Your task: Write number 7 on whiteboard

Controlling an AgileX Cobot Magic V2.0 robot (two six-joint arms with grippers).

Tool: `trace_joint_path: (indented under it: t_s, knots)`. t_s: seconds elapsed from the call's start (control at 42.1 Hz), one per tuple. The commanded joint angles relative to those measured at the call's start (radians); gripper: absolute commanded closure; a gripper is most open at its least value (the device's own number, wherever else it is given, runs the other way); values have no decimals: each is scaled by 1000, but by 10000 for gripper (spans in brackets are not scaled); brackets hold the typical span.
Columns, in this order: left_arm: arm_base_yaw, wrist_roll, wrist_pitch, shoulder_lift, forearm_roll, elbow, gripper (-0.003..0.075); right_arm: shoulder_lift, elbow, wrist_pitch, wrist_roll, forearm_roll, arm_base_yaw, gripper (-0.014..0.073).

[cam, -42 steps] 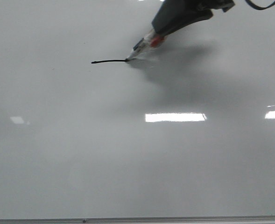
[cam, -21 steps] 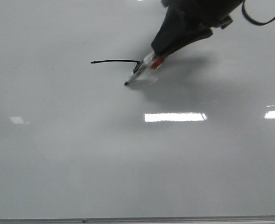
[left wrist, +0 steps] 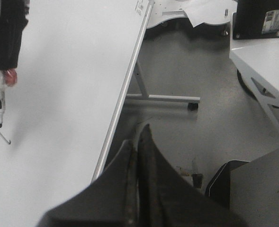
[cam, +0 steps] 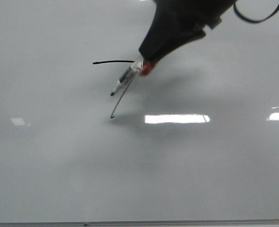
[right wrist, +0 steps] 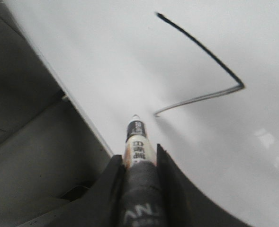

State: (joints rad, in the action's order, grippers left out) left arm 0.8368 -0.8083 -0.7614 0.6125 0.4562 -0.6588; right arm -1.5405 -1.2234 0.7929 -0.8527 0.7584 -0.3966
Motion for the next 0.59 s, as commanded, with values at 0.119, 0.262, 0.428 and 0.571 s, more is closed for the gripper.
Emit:
trace_joint_path:
  t_s: [0.119,0.262,0.428,0.571]
  knots:
    - [-2,7,140,2,75,-45,738,221,-26,185,-46,37,-3,652]
    - [-2,7,158,57,68,-95,610,284,-26,254,-46,37,-26,652]
    - [-2,0,158,190,64,-172,225,300,-28,289,-46,37,-120,652]
    - [-2,-5,151,299,53,-219,207,300,-28,271,-46,37,-201,652]
